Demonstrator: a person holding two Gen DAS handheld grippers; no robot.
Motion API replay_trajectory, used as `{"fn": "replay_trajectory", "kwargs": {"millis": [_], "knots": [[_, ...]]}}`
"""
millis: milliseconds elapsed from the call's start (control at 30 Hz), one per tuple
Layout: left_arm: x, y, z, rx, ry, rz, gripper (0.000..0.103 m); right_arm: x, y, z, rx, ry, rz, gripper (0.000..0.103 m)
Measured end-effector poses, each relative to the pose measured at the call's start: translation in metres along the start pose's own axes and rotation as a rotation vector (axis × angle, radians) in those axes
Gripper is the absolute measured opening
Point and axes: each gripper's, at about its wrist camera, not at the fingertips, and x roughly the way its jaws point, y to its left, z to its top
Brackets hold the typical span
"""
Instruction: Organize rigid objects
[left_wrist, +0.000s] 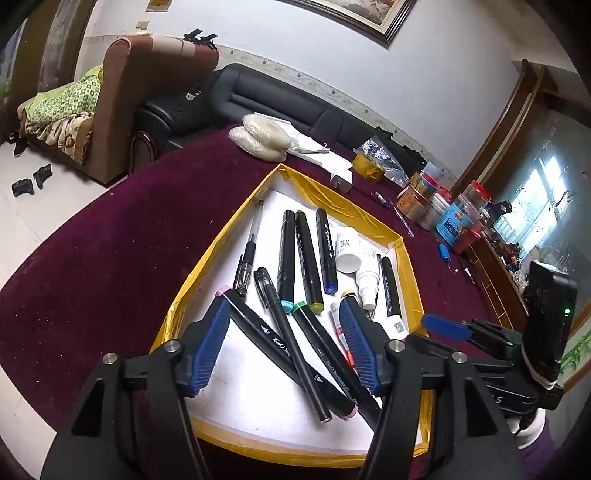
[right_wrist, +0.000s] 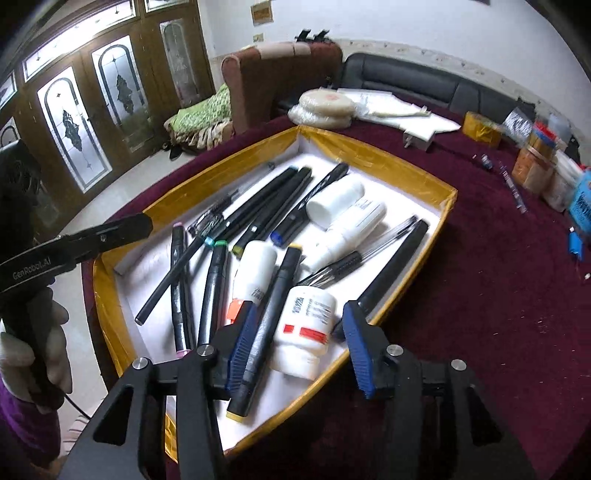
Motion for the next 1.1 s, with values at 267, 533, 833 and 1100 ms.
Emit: {"fn": "replay_trajectory", "kwargs": {"millis": [267, 533, 833, 1100], "knots": [[-0.058, -0.054, 0.000, 0.183, -0.338, 0.276, 0.086, -0.024, -0.010, 0.001, 0.038, -0.098, -0.016, 0.047], [-0.060, -0.093, 0.015, 0.157, -0.322, -0.005, 0.103, -0.039, -0.018, -0.005, 0.098, -0.181, -0.066, 0.055], [-0.036, -0.111, 0.010, 0.157, -0.243, 0.251, 0.103, -0.049, -0.002, -0.017, -0.041, -0.225, -0.213, 0.067], [-0.027, -0.110, 0.007, 0.136, -0.196, 0.332, 0.103, -0.042, 0.000, -0.013, -0.068, -0.195, -0.222, 0.067]]}}
